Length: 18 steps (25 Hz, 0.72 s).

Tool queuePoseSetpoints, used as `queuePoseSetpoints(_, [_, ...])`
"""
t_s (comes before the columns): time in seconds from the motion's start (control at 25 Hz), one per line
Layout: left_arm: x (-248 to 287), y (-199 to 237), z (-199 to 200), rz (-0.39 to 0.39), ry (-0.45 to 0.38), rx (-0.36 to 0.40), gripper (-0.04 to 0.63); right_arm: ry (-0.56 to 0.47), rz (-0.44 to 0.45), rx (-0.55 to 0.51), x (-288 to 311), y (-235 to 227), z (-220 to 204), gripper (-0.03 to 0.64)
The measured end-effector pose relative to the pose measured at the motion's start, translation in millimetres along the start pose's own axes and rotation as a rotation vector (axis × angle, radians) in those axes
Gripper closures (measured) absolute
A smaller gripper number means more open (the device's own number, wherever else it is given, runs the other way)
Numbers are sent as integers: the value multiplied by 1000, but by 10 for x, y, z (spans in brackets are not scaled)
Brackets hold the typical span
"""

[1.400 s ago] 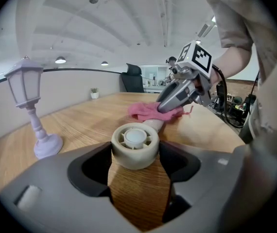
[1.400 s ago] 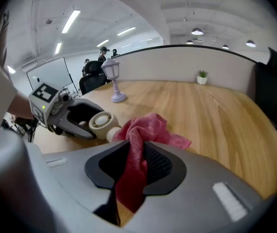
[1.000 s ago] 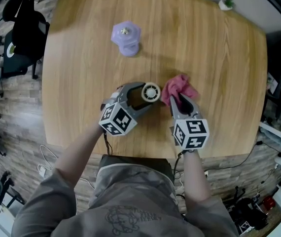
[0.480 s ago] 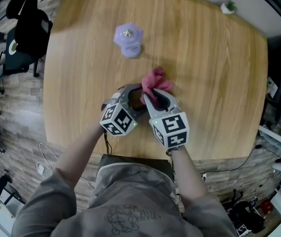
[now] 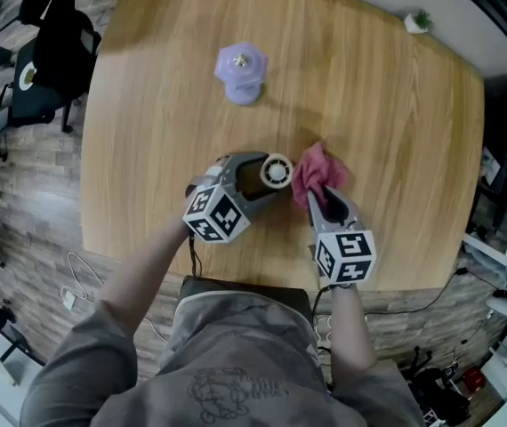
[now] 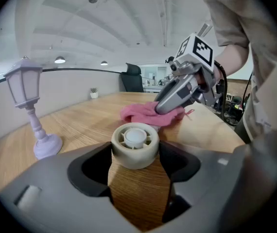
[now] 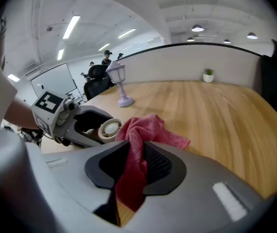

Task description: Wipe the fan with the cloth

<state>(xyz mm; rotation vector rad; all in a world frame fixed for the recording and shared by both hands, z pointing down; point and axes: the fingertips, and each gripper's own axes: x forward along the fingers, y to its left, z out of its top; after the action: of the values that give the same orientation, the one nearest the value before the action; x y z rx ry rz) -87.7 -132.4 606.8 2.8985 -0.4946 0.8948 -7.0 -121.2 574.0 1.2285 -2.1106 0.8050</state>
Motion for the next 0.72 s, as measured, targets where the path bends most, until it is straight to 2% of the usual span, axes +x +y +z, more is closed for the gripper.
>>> queuePoseSetpoints(0.12, [-7,9,-8,0,0,1,287,-2,-78,52,-39,-224,-37,520])
queuePoseSetpoints(0.2, [-9,9,-12,0,2,0,287,-24,-87,81,-1,-246,8,521])
queuePoseSetpoints(0.32, [-5,10,-17,0,2,2,287,-74,-45,116,150,-137,167,520])
queuePoseSetpoints(0.48, [-1,10,-9,4,0,-3,287,-111,-18,93,351,69,427,520])
queuePoseSetpoints(0.56, [0,16,-10,4,2,-3,287,-136,22,120,412,205,551,520])
queuePoseSetpoints(0.64, [2,19,-12,5,4,-2,287,-134,75,134,472,388,600,520])
queuePoseSetpoints(0.72, [12,19,-8,4,3,-1,287,-103,120,98,513,584,584,520])
